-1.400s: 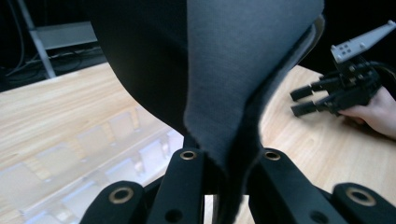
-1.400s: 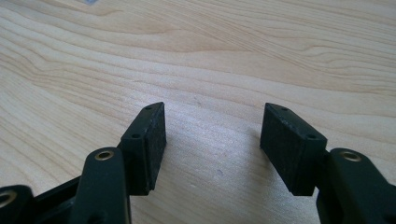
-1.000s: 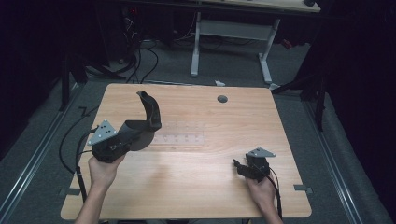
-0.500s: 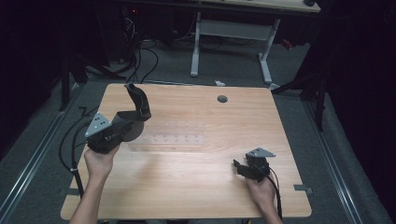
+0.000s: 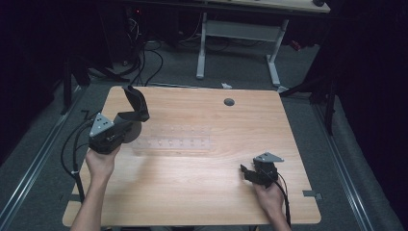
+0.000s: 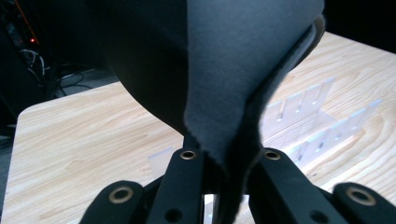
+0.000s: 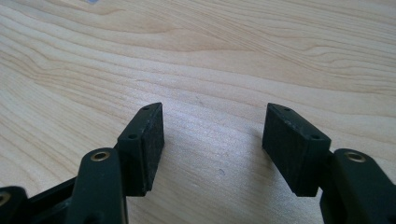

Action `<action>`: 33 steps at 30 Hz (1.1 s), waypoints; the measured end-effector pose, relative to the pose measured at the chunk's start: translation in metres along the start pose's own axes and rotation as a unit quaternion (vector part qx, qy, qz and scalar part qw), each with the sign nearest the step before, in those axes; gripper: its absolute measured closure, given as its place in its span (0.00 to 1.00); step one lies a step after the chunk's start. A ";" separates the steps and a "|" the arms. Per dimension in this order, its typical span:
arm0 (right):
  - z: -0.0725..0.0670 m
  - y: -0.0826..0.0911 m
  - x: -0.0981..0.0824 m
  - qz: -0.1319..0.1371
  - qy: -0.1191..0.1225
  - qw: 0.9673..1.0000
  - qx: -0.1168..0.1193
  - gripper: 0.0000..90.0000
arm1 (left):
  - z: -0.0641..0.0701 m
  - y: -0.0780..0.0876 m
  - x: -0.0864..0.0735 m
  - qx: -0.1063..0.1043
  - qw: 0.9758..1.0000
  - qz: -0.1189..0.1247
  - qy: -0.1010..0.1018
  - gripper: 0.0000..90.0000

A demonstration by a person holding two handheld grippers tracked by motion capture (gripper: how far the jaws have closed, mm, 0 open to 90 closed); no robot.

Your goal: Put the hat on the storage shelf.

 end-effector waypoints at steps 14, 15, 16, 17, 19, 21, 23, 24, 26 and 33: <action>0.000 0.000 0.000 0.000 0.000 1.000 0.000 0.43 | -0.009 -0.009 -0.005 0.011 1.000 -0.006 0.000 0.95; 0.000 0.000 0.000 0.000 0.000 1.000 0.000 0.43 | -0.009 -0.010 -0.006 0.012 1.000 -0.007 -0.001 0.95; 0.000 0.000 0.000 0.000 0.000 1.000 0.000 0.43 | -0.009 -0.010 -0.006 0.012 1.000 -0.007 -0.001 0.95; 0.000 0.000 0.000 0.000 0.000 1.000 0.000 0.43 | -0.009 -0.011 -0.007 0.013 1.000 -0.009 -0.003 0.95; 0.000 0.000 0.000 0.000 0.000 1.000 0.000 0.43 | -0.009 -0.013 -0.009 0.018 1.000 -0.012 -0.007 0.95; 0.000 0.000 0.000 0.000 0.000 1.000 0.000 0.43 | -0.009 -0.015 -0.010 0.019 1.000 -0.010 -0.002 0.95; 0.000 0.000 0.000 0.000 0.000 1.000 0.000 0.43 | -0.009 -0.016 -0.011 0.020 1.000 -0.010 -0.002 0.95; 0.000 0.000 0.000 0.000 0.000 1.000 0.000 0.43 | -0.009 -0.017 -0.011 0.020 1.000 -0.012 -0.002 0.95; 0.000 0.000 0.000 0.000 0.000 1.000 0.000 0.43 | -0.008 -0.017 -0.012 0.023 1.000 -0.014 -0.003 0.95; 0.000 0.000 0.000 0.000 0.000 1.000 0.000 0.43 | -0.011 -0.021 -0.024 0.031 0.999 -0.022 -0.004 0.95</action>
Point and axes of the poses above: each handheld gripper's, and its own axes: y roughly backward along the jaws, x roughly out of its top, z roughly to its right, the point moved 3 cm from there along -y, roughly forward along the jaws
